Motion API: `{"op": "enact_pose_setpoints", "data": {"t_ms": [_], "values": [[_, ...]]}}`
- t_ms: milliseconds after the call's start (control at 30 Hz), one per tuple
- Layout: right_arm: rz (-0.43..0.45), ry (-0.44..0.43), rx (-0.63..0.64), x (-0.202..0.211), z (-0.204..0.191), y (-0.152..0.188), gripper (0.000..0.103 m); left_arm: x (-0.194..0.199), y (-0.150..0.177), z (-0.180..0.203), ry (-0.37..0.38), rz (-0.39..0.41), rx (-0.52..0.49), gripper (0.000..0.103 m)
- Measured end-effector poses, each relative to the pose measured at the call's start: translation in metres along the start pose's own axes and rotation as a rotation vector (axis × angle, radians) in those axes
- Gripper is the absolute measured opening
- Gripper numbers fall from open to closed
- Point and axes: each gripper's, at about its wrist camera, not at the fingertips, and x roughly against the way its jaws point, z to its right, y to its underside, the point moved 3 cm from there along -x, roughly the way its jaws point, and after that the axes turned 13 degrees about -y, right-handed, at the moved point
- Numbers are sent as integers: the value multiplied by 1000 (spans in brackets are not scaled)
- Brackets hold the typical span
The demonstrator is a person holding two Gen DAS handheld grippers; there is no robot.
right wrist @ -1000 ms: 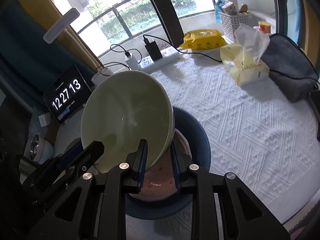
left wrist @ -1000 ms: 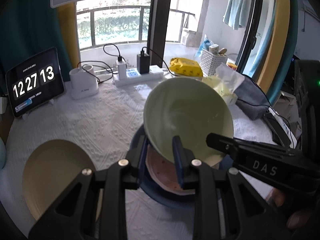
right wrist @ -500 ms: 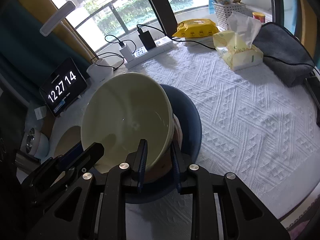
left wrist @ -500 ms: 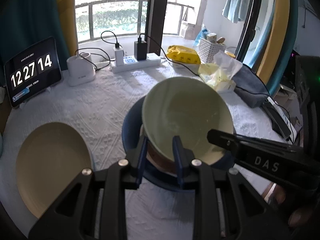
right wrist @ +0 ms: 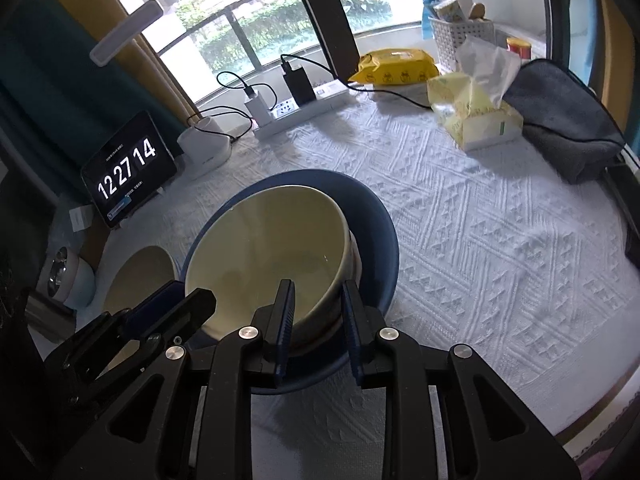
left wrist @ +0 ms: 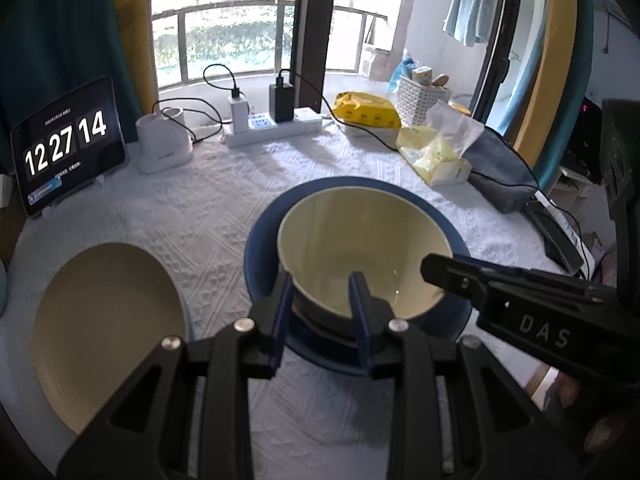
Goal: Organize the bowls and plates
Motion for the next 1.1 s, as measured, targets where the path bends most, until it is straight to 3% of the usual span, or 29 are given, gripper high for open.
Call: {"op": "enact_pose_setpoints", "data": {"t_ms": [433,633,833,1100], "values": [[26,-1,8,9,3,1,26,5,-2,-9,-14,16,32,31],[60,14,40,22,3,1,27,12,-2,-21,-27,39,68,43],[146,34,90,42,14,-4,50,12,1,-41,-50,41,115,46],[175,42,74,44,46,-10,57,-6,4,-55,-76,14,163,46]]}}
